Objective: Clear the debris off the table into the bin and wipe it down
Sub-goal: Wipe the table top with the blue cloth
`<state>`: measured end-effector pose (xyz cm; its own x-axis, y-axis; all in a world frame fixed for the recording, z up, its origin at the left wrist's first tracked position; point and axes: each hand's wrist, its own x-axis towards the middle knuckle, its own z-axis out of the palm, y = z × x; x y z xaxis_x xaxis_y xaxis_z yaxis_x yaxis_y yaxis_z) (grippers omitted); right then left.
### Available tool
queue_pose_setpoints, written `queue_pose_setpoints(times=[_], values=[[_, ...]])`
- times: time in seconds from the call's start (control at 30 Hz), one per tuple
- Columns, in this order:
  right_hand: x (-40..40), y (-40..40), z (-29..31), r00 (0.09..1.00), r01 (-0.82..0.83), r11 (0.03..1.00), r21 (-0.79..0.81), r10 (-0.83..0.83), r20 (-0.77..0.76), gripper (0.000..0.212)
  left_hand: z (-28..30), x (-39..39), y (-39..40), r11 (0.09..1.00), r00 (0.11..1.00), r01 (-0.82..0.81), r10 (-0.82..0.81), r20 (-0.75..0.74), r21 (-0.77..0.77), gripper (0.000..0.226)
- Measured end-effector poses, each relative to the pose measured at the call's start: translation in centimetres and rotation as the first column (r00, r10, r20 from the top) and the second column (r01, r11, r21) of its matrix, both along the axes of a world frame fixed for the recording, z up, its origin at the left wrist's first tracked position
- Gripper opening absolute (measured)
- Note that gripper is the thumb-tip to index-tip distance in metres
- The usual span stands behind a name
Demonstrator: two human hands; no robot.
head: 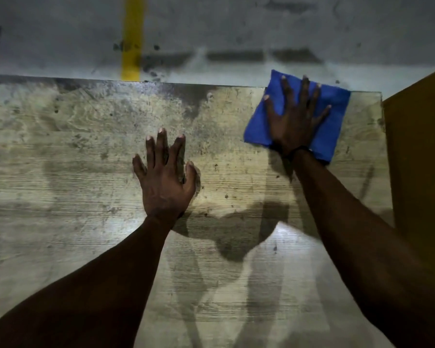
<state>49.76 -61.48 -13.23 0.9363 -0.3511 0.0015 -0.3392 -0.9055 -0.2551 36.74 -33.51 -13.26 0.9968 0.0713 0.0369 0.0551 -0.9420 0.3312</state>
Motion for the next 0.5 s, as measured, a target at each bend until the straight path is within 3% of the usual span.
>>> queue_pose_setpoints(times=[0.1,0.17,0.23,0.3,0.37,0.5], values=[[-1.8,3.7,-0.3,0.999,-0.049,0.997,-0.054,0.05,0.008,0.077,0.0,0.0,-0.1,1.0,1.0,-0.002,0.002,-0.002,0.008,0.065],[-6.0,7.5,-0.5,0.967,-0.25,0.961,-0.12,0.253,0.011,0.076,0.1,0.1,-0.1,1.0,1.0,-0.006,0.006,-0.006,0.009,0.065],[-10.6,9.6,-0.3,0.89,-0.455,0.887,-0.076,0.456,0.002,0.074,0.2,0.2,-0.1,1.0,1.0,-0.011,0.011,0.0,0.027,0.064],[-12.3,8.5,-0.3,0.847,-0.53,0.847,-0.038,0.531,0.018,0.072,0.2,0.1,-0.1,0.999,1.0,-0.012,0.011,0.009,0.043,0.064],[-10.8,5.7,-0.7,0.888,-0.457,0.885,-0.087,0.46,0.011,0.072,0.1,0.1,-0.1,0.999,1.0,-0.01,0.01,0.005,0.033,0.063],[-4.1,0.7,-0.5,0.985,-0.164,0.982,-0.091,0.168,0.031,0.074,0.2,0.1,-0.1,1.0,1.0,-0.006,0.006,-0.014,0.03,0.064]])
